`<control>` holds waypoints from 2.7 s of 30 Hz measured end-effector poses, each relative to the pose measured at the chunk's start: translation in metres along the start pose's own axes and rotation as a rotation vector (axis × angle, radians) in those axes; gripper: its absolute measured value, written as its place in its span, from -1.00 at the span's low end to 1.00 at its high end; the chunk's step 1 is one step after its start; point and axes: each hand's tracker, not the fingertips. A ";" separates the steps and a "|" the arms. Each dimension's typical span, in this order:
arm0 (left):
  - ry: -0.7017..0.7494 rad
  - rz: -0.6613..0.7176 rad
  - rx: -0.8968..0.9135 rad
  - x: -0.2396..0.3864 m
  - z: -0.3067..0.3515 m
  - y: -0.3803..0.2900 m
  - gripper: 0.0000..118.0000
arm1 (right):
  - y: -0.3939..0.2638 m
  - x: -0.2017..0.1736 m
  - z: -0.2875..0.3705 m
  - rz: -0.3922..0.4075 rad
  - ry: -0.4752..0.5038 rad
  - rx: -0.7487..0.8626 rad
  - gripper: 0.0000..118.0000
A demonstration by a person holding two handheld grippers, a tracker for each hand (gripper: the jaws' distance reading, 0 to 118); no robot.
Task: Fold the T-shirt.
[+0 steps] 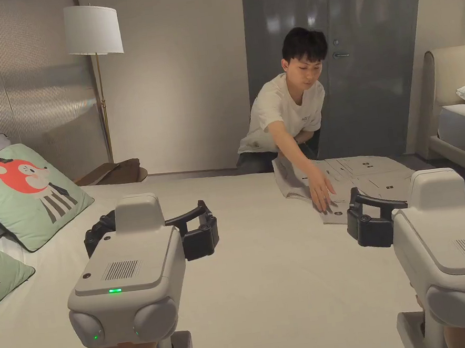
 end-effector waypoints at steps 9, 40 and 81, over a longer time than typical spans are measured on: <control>0.000 -0.005 0.002 0.002 0.002 0.000 0.88 | 0.000 -0.002 0.000 0.000 0.003 0.005 0.99; 0.006 -0.005 0.006 0.000 0.007 0.000 0.88 | 0.003 -0.001 0.005 -0.005 -0.002 0.010 0.99; 0.300 -0.062 0.064 -0.108 0.064 0.014 -1.00 | 0.004 -0.115 -0.013 -0.048 0.300 0.037 -1.00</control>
